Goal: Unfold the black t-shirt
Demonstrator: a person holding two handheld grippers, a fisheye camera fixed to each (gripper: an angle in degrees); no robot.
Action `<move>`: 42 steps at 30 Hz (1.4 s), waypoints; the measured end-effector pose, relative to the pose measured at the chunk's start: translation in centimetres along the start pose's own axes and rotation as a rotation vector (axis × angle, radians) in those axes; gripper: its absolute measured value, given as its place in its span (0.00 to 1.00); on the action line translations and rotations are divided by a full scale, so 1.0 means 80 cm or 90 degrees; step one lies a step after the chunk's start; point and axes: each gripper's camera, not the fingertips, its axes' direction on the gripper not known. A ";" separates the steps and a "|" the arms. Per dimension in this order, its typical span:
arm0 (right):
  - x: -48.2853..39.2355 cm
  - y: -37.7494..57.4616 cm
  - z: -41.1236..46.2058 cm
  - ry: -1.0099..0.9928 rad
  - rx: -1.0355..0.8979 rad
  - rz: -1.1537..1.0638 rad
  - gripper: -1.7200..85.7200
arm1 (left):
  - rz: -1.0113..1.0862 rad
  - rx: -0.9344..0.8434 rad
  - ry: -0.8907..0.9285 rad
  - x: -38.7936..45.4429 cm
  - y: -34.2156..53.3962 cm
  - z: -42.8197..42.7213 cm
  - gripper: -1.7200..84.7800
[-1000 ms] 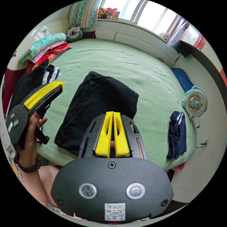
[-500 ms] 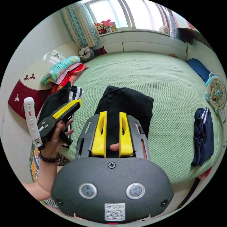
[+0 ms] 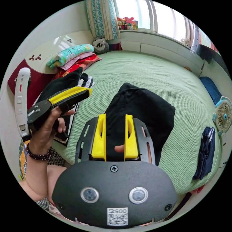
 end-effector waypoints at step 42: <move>-0.069 -0.055 0.157 0.121 -0.090 -0.024 0.15 | -0.004 -0.003 -0.004 -0.097 -0.023 0.045 0.24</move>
